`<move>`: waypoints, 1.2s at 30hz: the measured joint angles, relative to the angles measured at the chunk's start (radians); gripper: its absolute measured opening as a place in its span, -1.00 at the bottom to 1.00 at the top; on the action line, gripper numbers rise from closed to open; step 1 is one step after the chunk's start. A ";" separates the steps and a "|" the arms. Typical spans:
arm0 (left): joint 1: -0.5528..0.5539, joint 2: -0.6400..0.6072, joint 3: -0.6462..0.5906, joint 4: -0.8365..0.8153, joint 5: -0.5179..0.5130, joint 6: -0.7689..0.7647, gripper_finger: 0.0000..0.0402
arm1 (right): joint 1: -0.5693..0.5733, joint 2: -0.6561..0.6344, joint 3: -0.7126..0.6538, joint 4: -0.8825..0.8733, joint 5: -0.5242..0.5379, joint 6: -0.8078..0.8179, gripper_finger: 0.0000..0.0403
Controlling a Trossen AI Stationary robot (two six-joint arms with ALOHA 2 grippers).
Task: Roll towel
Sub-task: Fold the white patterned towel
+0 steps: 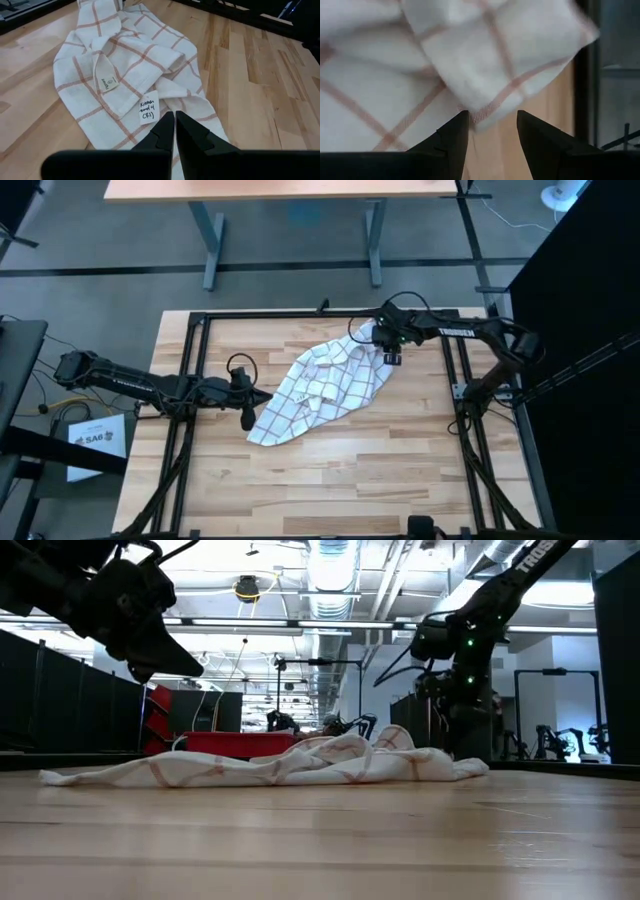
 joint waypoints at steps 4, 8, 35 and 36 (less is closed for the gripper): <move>0.000 0.000 0.000 -0.002 0.000 -0.002 -0.99 | 0.004 0.036 0.000 0.024 0.001 -0.004 -0.23; 0.000 0.000 0.000 -0.002 0.000 -0.003 -0.99 | 0.012 0.047 0.001 0.060 0.024 -0.004 -0.23; 0.000 0.025 0.051 -0.002 0.005 0.026 -0.99 | -0.080 -0.129 0.038 -0.090 0.000 0.195 -1.00; 0.000 0.043 0.077 -0.020 0.005 0.057 -0.99 | -0.080 -0.156 0.038 -0.091 -0.005 0.205 -1.00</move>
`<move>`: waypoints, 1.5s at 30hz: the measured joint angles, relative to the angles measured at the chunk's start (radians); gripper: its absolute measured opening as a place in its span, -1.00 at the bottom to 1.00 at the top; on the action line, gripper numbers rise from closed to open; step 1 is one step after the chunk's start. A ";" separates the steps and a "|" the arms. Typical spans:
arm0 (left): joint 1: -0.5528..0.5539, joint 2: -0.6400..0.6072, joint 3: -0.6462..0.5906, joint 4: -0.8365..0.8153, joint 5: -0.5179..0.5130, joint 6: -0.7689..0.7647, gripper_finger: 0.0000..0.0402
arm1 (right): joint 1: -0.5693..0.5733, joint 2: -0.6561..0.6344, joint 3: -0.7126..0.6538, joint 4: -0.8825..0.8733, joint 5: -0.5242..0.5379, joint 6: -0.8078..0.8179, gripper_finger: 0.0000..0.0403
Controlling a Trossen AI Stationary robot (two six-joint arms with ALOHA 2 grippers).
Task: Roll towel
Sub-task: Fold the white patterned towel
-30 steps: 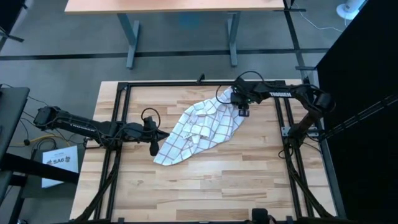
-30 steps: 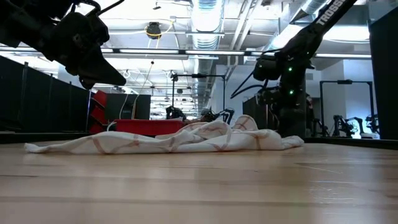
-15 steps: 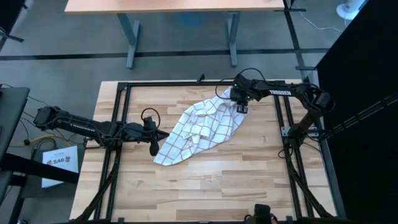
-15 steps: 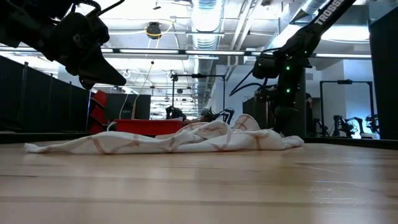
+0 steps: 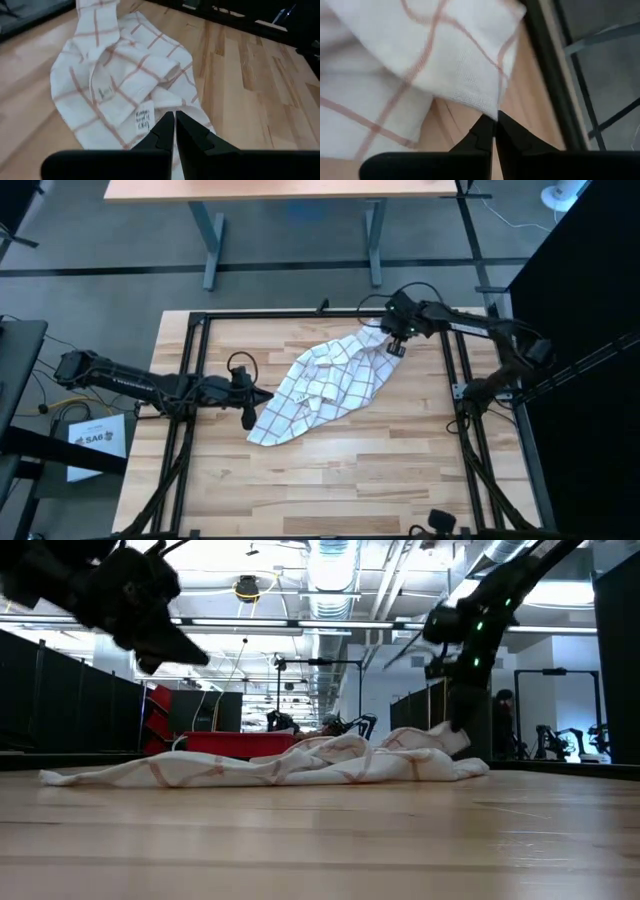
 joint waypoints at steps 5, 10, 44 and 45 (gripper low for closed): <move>0.031 0.198 0.222 -0.197 -0.042 0.167 -0.93 | 0.010 -0.090 0.000 -0.036 -0.004 0.046 -1.00; 0.104 0.423 0.443 -0.313 -0.048 0.240 -0.68 | 0.061 -0.097 0.000 -0.052 -0.006 0.063 -1.00; 0.494 0.870 0.494 -0.141 0.367 0.229 -0.15 | 0.089 -0.093 0.000 -0.011 -0.035 0.010 -1.00; 0.496 0.872 0.493 -0.152 0.367 0.225 -0.15 | 0.090 -0.093 0.000 -0.011 -0.036 0.010 -1.00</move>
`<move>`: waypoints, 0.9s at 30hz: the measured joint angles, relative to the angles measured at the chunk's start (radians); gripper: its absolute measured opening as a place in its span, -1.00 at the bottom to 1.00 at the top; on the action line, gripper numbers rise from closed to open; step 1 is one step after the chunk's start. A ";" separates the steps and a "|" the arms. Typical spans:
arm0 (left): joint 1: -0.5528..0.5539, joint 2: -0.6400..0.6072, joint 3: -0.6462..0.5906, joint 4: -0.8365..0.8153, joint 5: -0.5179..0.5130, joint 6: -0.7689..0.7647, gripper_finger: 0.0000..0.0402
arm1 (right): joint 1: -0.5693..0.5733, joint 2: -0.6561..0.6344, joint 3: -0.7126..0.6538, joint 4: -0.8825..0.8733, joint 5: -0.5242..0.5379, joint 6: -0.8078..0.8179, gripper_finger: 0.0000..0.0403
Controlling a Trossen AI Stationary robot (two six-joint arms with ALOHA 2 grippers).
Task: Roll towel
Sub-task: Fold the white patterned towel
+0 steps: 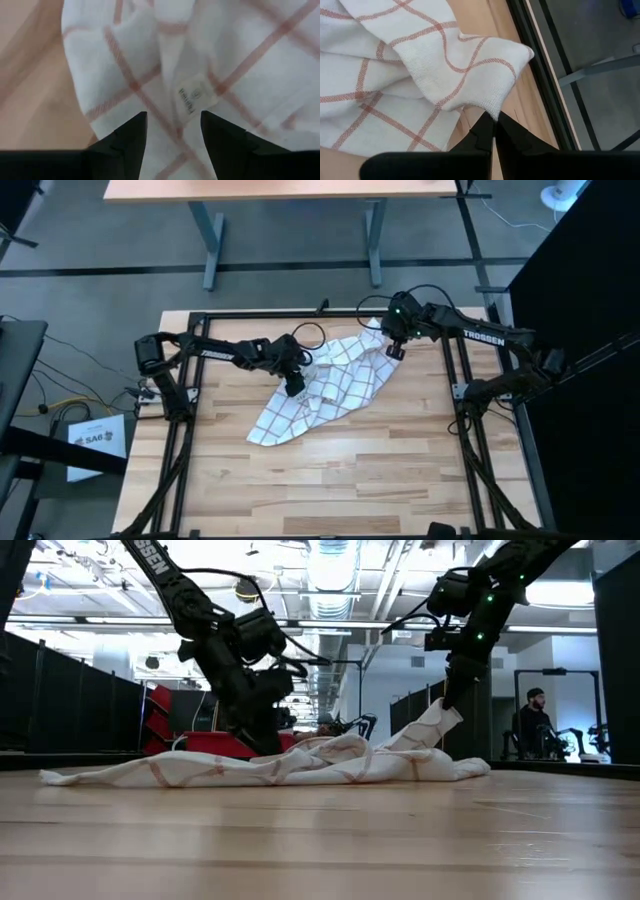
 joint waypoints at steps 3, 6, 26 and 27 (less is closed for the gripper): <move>0.003 0.024 0.002 0.017 0.015 -0.005 -0.15 | 0.000 0.000 0.000 0.002 -0.002 -0.001 -1.00; 0.000 0.046 0.003 0.043 0.062 -0.014 -0.15 | 0.000 0.000 0.000 0.003 -0.004 -0.001 -1.00; -0.019 -0.053 -0.001 -0.069 0.083 0.029 -0.99 | 0.000 0.000 0.000 -0.004 -0.003 -0.001 -1.00; -0.019 -0.073 -0.001 -0.065 0.083 0.029 -0.99 | 0.000 0.000 0.000 -0.005 -0.003 -0.001 -1.00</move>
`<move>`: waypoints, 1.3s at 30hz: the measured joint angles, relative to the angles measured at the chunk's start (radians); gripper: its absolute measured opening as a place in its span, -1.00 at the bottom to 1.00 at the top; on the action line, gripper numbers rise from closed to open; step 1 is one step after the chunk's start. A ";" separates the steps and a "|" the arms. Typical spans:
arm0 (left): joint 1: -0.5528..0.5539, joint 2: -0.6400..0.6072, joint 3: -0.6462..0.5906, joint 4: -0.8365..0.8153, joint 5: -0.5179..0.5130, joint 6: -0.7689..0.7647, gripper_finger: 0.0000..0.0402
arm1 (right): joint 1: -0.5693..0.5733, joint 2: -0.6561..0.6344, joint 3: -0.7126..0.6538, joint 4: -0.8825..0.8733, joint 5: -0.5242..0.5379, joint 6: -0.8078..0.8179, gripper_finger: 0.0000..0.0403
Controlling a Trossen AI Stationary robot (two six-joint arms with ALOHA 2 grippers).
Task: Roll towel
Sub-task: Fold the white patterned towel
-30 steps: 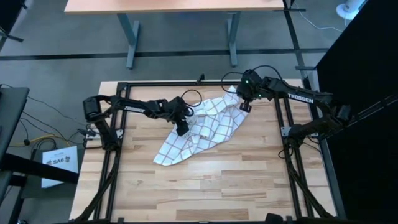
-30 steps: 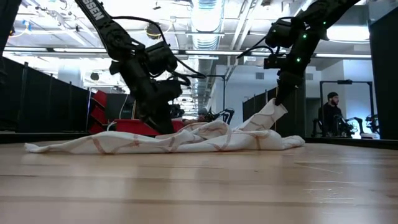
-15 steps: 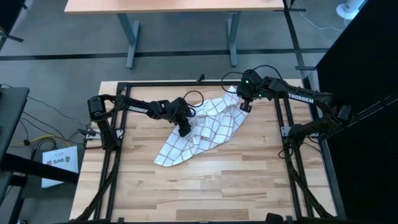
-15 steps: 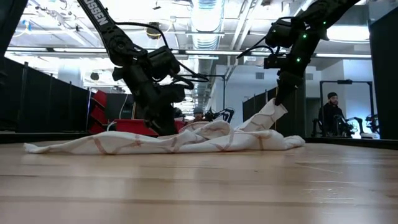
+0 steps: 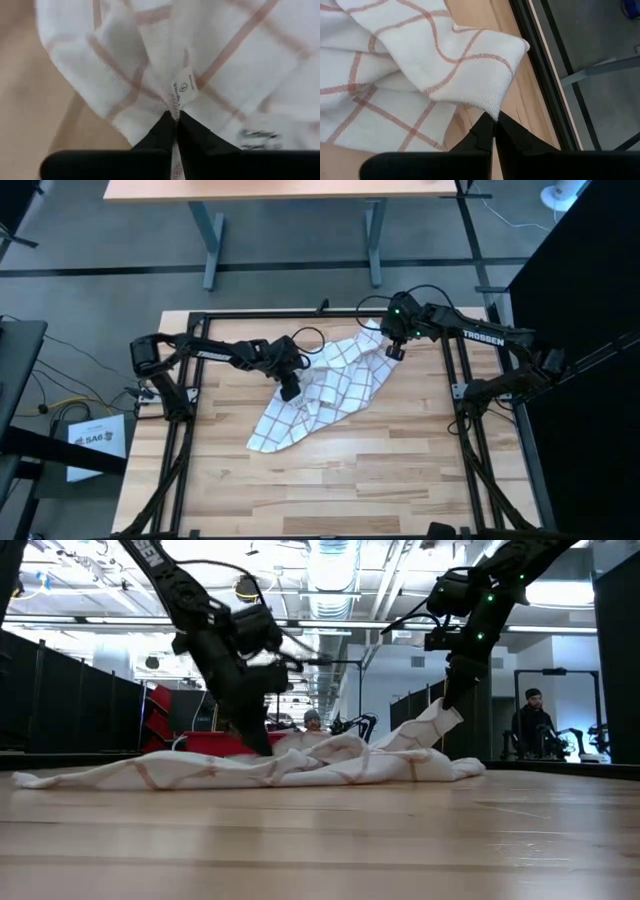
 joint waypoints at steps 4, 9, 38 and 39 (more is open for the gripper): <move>0.000 -0.090 0.000 -0.009 0.000 -0.001 -0.99 | 0.000 0.000 0.000 0.001 0.000 0.000 -1.00; 0.006 -0.159 0.002 -0.036 0.000 0.001 -1.00 | 0.000 0.000 0.000 0.001 0.000 -0.001 -1.00; 0.055 -0.008 0.001 0.025 0.025 -0.006 -0.60 | 0.000 0.000 0.000 -0.002 0.001 0.010 -1.00; 0.055 -0.008 0.001 0.029 0.023 -0.002 -0.68 | 0.000 0.000 0.000 -0.001 0.001 0.010 -1.00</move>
